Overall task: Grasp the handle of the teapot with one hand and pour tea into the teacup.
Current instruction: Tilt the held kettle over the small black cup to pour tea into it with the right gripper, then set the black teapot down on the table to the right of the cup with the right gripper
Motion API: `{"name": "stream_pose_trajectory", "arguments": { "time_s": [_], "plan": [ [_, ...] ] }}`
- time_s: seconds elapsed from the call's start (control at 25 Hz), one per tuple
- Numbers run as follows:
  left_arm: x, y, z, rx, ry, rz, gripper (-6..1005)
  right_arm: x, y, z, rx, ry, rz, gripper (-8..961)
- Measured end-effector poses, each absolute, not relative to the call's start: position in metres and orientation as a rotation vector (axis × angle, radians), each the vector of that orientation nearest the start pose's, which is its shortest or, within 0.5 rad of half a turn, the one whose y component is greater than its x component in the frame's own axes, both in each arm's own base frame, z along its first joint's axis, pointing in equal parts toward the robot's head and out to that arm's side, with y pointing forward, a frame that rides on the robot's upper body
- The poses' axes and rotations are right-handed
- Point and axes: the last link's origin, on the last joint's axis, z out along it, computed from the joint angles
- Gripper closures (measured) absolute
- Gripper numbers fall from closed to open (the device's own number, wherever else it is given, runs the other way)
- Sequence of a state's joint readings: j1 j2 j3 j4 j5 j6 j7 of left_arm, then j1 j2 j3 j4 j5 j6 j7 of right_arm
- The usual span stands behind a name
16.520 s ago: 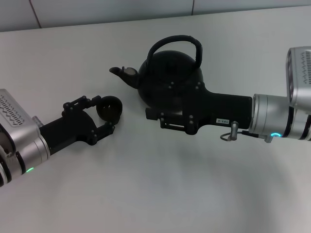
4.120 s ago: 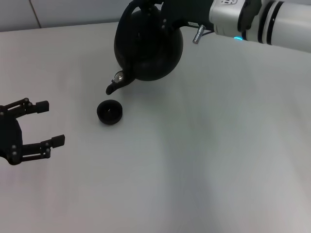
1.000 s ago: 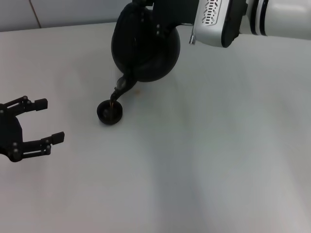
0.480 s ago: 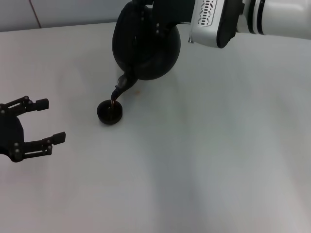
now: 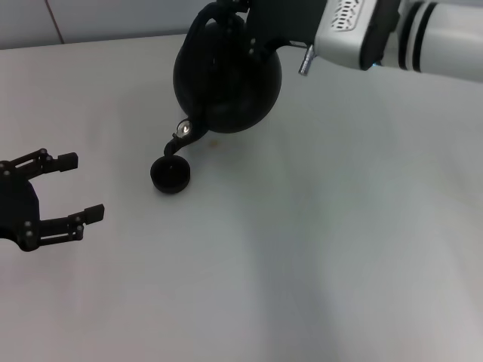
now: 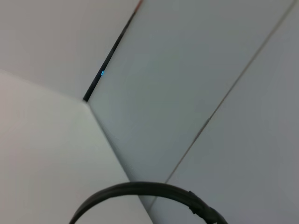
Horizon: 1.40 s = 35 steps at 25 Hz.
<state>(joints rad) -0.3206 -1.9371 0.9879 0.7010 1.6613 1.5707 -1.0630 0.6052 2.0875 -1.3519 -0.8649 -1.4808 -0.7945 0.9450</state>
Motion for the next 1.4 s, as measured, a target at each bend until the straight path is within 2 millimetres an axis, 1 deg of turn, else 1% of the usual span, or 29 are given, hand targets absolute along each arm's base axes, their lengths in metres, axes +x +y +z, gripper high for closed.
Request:
{"name": "stream_pose_trajectory", "arguments": {
  "time_s": [0.04, 0.08, 0.12, 0.16, 0.2, 0.24, 0.28, 0.32, 0.36, 0.44, 0.48, 0.52, 0.56, 0.72, 0.8, 0.84, 0.88, 1.0, 1.08, 1.16, 1.28, 1.4],
  "plan": [
    [-0.301, 0.294, 0.041, -2.691, -0.209, -0.629, 136, 0.158, 0.421, -0.023, -2.359, -0.218, 0.423, 864],
    [-0.301, 0.294, 0.041, -2.691, -0.209, -0.629, 136, 0.164, 0.418, -0.02, -2.346, -0.146, 0.484, 864],
    [-0.301, 0.294, 0.041, -2.691, -0.209, -0.629, 136, 0.164, 0.418, -0.02, -2.346, -0.146, 0.484, 864],
    [-0.301, 0.294, 0.041, -2.691, -0.209, -0.63, 136, 0.169, 0.415, -0.018, -2.327, -0.085, 0.528, 864],
    [-0.301, 0.294, 0.041, -2.691, -0.209, -0.632, 136, 0.169, 0.415, -0.018, -2.327, -0.085, 0.528, 864],
    [-0.301, 0.294, 0.041, -2.691, -0.208, -0.634, 136, 0.172, 0.414, -0.016, -2.316, -0.056, 0.548, 864],
    [-0.3, 0.294, 0.042, -2.691, -0.204, -0.638, 136, 0.177, 0.412, -0.014, -2.289, 0.01, 0.592, 864],
    [-0.3, 0.294, 0.042, -2.691, -0.204, -0.638, 136, 0.177, 0.412, -0.014, -2.289, 0.01, 0.592, 864],
    [-0.3, 0.294, 0.042, -2.689, -0.202, -0.639, 136, 0.18, 0.412, -0.012, -2.272, 0.047, 0.617, 864],
    [-0.299, 0.295, 0.044, -2.683, -0.196, -0.643, 137, 0.186, 0.412, -0.007, -2.234, 0.115, 0.662, 864],
    [-0.297, 0.296, 0.046, -2.679, -0.187, -0.645, 137, 0.192, 0.412, -0.001, -2.193, 0.18, 0.702, 864],
    [-0.297, 0.296, 0.046, -2.679, -0.187, -0.645, 137, 0.192, 0.412, -0.001, -2.193, 0.18, 0.702, 864],
    [-0.297, 0.295, 0.046, -2.679, -0.185, -0.645, 137, 0.198, 0.41, 0.003, -2.171, 0.219, 0.721, 864],
    [-0.297, 0.295, 0.047, -2.679, -0.185, -0.647, 136, 0.205, 0.407, 0.002, -2.164, 0.267, 0.727, 864],
    [-0.296, 0.295, 0.046, -2.681, -0.182, -0.65, 136, 0.212, 0.404, -0.001, -2.164, 0.344, 0.742, 864],
    [-0.296, 0.295, 0.046, -2.681, -0.182, -0.65, 136, 0.212, 0.404, -0.001, -2.164, 0.344, 0.742, 864],
    [-0.296, 0.295, 0.046, -2.682, -0.179, -0.651, 136, 0.216, 0.403, -0.004, -2.166, 0.402, 0.755, 864],
    [-0.296, 0.295, 0.046, -2.681, -0.178, -0.651, 136, 0.22, 0.401, -0.006, -2.17, 0.439, 0.758, 864],
    [-0.296, 0.295, 0.046, -2.68, -0.176, -0.652, 136, 0.227, 0.399, -0.011, -2.172, 0.496, 0.755, 864],
    [-0.296, 0.295, 0.046, -2.68, -0.175, -0.652, 136, 0.229, 0.398, -0.012, -2.172, 0.514, 0.755, 864],
    [-0.296, 0.295, 0.046, -2.68, -0.173, -0.652, 136, 0.24, 0.396, -0.015, -2.162, 0.573, 0.741, 865],
    [-0.295, 0.295, 0.046, -2.68, -0.171, -0.652, 136, 0.245, 0.395, -0.015, -2.154, 0.59, 0.725, 865]
  ]
}}
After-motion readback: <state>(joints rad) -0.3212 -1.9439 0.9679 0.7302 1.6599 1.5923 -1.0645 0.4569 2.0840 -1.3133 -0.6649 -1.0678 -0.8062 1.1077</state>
